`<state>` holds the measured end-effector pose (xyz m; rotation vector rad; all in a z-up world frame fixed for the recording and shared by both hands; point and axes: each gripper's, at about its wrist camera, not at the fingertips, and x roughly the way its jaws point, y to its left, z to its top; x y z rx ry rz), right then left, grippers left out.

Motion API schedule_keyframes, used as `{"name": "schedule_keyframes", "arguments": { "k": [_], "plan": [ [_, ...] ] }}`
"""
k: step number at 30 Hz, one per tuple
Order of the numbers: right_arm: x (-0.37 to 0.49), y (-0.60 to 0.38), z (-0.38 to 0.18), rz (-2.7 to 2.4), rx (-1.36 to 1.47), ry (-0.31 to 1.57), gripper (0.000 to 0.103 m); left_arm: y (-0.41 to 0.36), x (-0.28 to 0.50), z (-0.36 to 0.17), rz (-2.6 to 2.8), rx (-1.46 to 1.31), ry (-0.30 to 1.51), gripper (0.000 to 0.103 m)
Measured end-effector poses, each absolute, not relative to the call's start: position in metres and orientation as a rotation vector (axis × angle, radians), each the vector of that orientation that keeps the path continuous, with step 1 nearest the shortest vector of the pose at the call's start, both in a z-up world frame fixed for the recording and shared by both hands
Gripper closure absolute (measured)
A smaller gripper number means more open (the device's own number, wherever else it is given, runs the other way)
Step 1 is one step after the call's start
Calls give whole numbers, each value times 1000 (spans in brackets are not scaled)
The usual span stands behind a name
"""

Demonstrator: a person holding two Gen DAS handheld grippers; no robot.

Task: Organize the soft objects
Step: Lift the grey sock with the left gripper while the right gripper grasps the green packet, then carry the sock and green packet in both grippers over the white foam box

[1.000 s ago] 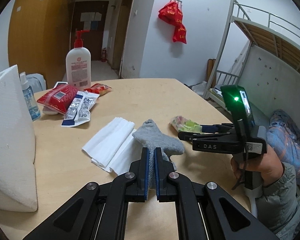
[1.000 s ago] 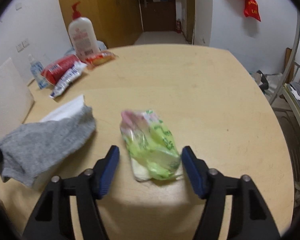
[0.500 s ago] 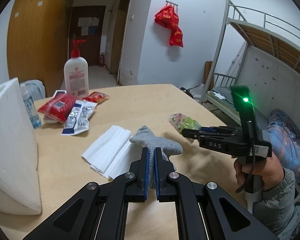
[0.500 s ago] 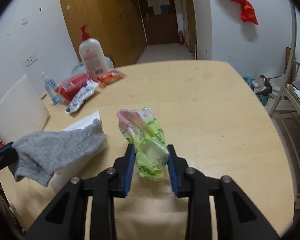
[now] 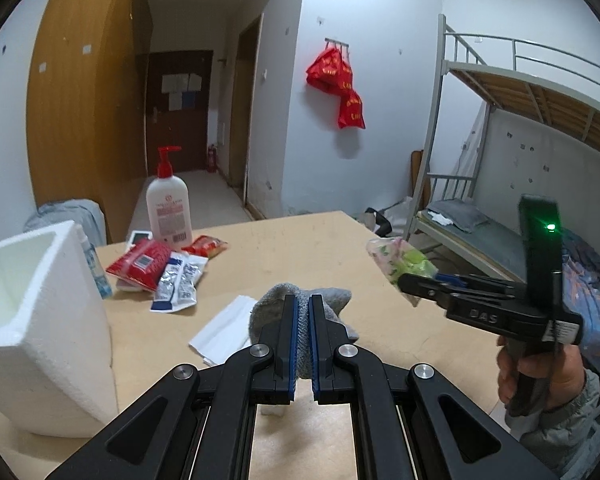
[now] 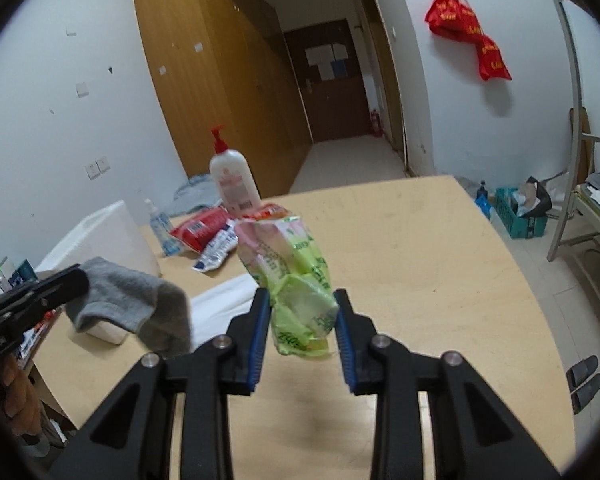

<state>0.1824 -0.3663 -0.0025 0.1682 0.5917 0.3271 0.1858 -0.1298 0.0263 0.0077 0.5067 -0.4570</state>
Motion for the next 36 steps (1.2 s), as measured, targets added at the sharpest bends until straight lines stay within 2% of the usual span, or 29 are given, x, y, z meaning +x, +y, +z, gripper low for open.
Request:
{"name": "schedule_keyframes", "arguments": {
  "k": [21,36],
  "plan": [
    [116,-331,36,381,125,424,68,-108,131,59,-407,51,392,98],
    [98,-268,41,560,95,373,68,-39,82,70,-203,56,351,98]
  ]
}}
